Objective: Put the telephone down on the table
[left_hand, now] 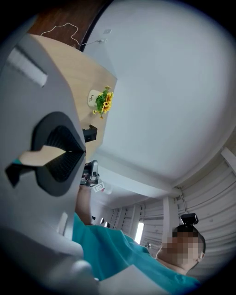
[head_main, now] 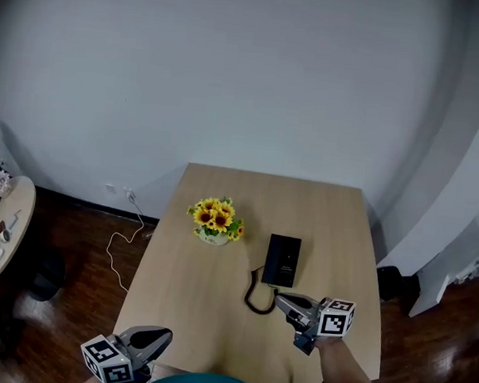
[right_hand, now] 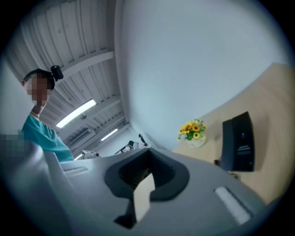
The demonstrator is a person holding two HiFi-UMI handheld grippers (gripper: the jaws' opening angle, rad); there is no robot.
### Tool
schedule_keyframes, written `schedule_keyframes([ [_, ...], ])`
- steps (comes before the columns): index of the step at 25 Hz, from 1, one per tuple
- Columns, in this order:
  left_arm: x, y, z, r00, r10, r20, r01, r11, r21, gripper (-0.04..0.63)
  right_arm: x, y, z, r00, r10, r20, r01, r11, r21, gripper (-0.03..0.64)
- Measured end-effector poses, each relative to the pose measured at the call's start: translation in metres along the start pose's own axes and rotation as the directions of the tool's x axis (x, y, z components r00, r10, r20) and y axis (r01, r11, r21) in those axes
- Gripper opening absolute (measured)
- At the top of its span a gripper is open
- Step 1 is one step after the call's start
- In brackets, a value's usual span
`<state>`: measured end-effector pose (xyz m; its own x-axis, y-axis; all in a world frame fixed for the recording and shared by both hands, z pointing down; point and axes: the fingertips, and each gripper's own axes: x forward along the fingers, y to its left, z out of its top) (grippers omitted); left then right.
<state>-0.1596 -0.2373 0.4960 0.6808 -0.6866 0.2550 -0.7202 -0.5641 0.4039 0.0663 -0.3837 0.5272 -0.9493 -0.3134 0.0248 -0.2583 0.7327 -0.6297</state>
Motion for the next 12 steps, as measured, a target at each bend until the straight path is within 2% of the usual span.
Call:
schedule_keyframes([
  [6,-0.098,-0.015,-0.023,0.996,-0.094,0.001,0.094,0.993,0.065,0.005,0.026,0.133,-0.060,0.998,0.006,0.068,-0.004,0.999,-0.035,0.002],
  [12,-0.176,-0.021,-0.037,0.991,-0.126,0.045,0.124,0.991,0.041,0.005,0.028,0.233,-0.126,0.999,-0.032,0.021,0.034,0.996,-0.084,0.000],
])
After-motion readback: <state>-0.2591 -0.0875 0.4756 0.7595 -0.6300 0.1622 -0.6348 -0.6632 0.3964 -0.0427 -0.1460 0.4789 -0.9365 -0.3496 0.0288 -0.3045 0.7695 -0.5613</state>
